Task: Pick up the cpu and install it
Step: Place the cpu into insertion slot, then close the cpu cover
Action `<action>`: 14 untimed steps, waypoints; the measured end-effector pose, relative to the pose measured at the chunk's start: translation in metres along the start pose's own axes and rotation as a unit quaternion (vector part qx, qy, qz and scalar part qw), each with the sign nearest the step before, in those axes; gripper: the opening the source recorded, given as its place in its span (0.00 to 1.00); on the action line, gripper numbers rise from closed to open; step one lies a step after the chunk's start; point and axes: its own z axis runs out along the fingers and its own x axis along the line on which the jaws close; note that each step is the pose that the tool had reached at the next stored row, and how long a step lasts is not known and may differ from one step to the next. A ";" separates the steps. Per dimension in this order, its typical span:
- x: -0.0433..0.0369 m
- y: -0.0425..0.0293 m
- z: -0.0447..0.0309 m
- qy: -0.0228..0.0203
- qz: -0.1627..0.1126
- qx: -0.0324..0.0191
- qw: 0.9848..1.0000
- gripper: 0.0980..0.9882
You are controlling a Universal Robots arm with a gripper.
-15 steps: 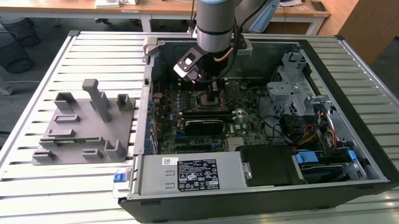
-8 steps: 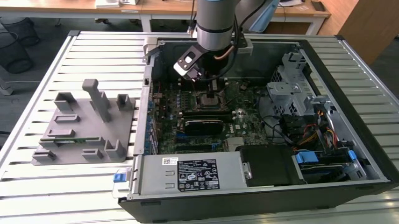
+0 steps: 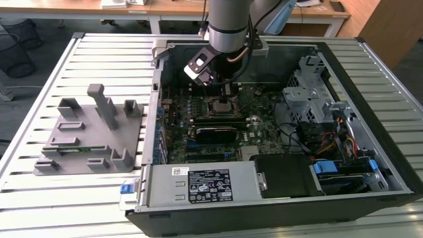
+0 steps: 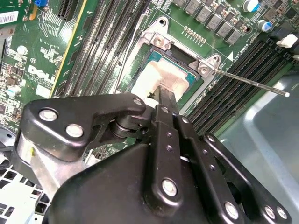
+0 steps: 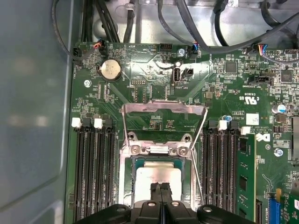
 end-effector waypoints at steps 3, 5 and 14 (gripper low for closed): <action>0.0000 0.0001 -0.0014 0.000 0.000 0.000 1.000 0.01; 0.0000 0.0001 -0.0019 0.000 0.000 0.000 1.000 0.01; 0.0000 0.0003 -0.0065 0.000 0.000 0.000 1.000 0.01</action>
